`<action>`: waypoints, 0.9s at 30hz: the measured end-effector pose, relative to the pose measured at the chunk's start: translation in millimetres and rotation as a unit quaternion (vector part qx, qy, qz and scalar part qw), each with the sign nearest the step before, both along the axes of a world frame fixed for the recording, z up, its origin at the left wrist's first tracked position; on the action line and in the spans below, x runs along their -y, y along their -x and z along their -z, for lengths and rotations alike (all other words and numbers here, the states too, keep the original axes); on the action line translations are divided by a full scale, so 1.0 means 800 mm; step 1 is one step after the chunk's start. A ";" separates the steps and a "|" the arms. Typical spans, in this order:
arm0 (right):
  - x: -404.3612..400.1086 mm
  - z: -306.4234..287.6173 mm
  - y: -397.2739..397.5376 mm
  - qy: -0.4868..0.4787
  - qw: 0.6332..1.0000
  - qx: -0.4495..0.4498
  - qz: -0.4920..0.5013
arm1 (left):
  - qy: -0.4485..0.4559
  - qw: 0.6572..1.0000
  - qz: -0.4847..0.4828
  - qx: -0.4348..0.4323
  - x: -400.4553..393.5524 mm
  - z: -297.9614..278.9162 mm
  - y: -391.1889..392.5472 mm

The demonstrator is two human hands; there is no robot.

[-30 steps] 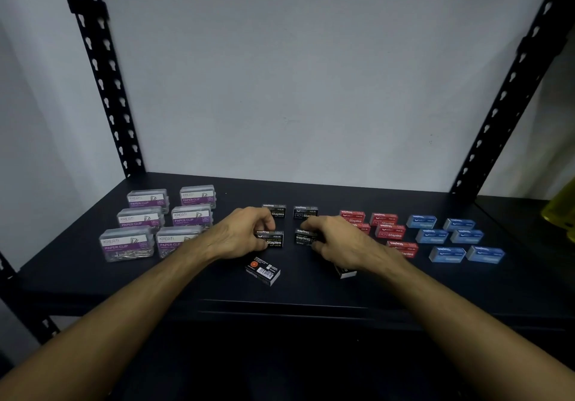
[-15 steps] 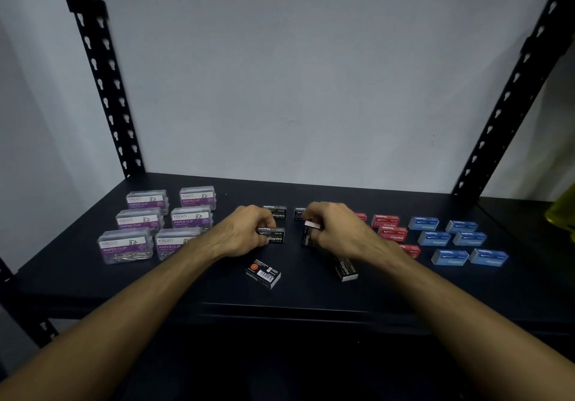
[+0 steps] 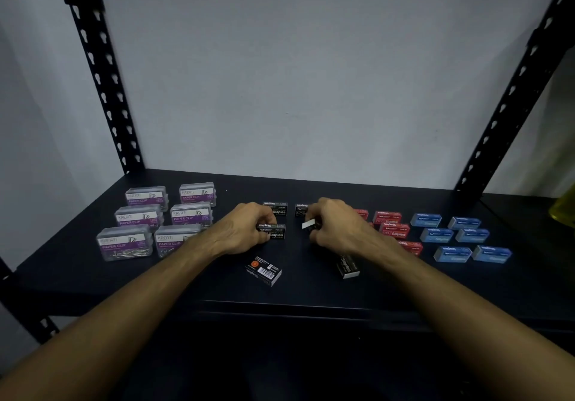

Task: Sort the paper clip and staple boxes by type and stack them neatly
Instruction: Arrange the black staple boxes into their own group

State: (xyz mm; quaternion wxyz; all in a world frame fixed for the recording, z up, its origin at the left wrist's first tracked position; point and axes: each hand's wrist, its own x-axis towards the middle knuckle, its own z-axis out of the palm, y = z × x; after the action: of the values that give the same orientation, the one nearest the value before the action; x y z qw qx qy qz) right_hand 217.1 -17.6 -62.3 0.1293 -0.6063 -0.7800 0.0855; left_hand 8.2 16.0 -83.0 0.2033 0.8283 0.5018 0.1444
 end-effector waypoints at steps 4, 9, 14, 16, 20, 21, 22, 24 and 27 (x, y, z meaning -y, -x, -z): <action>-0.007 0.008 0.009 0.013 0.999 0.030 -0.020 | 0.000 1.000 0.003 0.002 -0.002 0.001 0.001; -0.014 0.015 0.013 0.015 0.999 0.037 -0.017 | -0.007 1.000 -0.007 0.004 -0.007 0.004 0.001; -0.022 0.017 0.014 -0.008 0.998 0.062 -0.024 | -0.021 1.000 -0.018 0.001 -0.014 0.003 -0.004; -0.025 0.018 0.014 -0.011 0.998 0.061 -0.022 | -0.025 0.999 -0.023 -0.002 -0.017 0.004 -0.007; -0.031 0.020 0.014 -0.019 0.998 0.060 -0.021 | -0.031 0.999 -0.029 -0.009 -0.024 0.006 -0.011; -0.032 0.021 0.013 -0.019 0.998 0.059 -0.021 | -0.031 0.999 -0.030 -0.009 -0.026 0.006 -0.012; -0.033 0.021 0.013 -0.018 0.998 0.057 -0.022 | -0.033 0.999 -0.029 -0.009 -0.026 0.006 -0.013; -0.034 0.022 0.012 -0.016 0.998 0.055 -0.023 | -0.035 0.999 -0.028 -0.011 -0.027 0.007 -0.013; -0.035 0.022 0.010 -0.016 0.998 0.052 -0.025 | -0.034 0.999 -0.026 -0.010 -0.028 0.007 -0.013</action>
State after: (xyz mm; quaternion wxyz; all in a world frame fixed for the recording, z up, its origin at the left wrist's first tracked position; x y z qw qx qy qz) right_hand 208.8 10.2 -80.1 0.0964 -0.5884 -0.8016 0.0443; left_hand 18.8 38.3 -88.8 0.1661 0.8227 0.5202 0.1579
